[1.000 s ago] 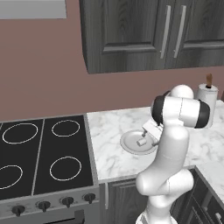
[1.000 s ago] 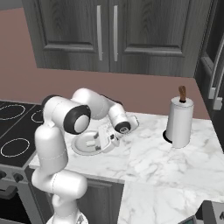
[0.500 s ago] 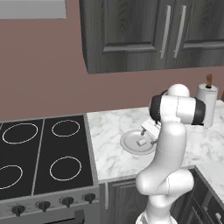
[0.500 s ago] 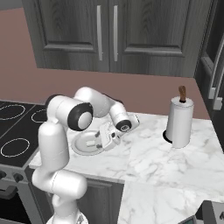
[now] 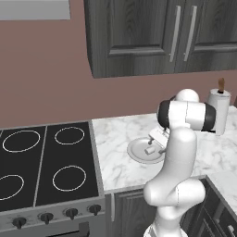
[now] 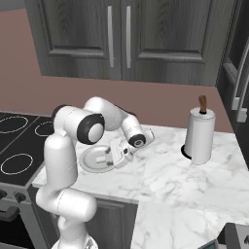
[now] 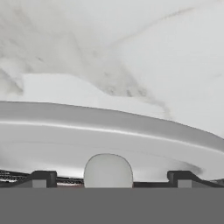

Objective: Pick up the marshmallow and place it in the cup of hot chocolate on the dining counter.

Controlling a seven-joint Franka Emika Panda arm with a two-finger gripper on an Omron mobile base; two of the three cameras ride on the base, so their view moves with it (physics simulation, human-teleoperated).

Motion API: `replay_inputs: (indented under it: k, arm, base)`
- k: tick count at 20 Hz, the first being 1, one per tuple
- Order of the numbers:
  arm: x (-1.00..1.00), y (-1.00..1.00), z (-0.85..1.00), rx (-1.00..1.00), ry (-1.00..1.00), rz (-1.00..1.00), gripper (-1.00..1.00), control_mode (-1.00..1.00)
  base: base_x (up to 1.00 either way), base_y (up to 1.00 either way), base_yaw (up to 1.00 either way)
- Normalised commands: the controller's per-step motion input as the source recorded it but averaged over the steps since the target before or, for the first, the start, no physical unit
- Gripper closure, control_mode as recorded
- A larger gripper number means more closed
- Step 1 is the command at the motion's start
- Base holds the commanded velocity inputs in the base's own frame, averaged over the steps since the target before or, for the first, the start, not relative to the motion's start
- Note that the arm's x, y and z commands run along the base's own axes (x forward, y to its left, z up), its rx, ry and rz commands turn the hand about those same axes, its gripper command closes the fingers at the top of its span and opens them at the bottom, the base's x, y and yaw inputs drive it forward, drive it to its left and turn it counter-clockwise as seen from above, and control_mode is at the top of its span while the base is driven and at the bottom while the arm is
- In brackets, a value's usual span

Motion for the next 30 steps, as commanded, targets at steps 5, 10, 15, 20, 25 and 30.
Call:
replay_inputs:
  k: [5, 10, 15, 20, 25, 30]
  arm:
    - [0.00, 0.10, -0.03, 0.00, 0.01, 0.00, -1.00, -1.00]
    - [0.00, 0.06, -0.11, 0.00, 0.00, 0.00, -1.00, -1.00]
    - [0.00, 0.31, -0.12, 0.00, 0.01, 0.00, -1.00, -1.00]
    - [0.00, 0.08, -0.01, 0.00, 0.00, 0.00, -1.00, -1.00]
    - [0.00, 0.09, -0.18, 0.00, 0.00, 0.00, 1.00, -1.00]
    - [-0.02, 0.09, -0.18, 0.00, 0.00, 0.00, 1.00, -1.00]
  base:
    - [0.00, 0.00, 0.00]
    - [0.00, 0.00, 0.00]
    - [0.00, 0.00, 0.00]
    - [0.00, 0.00, 0.00]
    - [0.00, 0.00, 0.00]
    - [0.00, 0.00, 0.00]
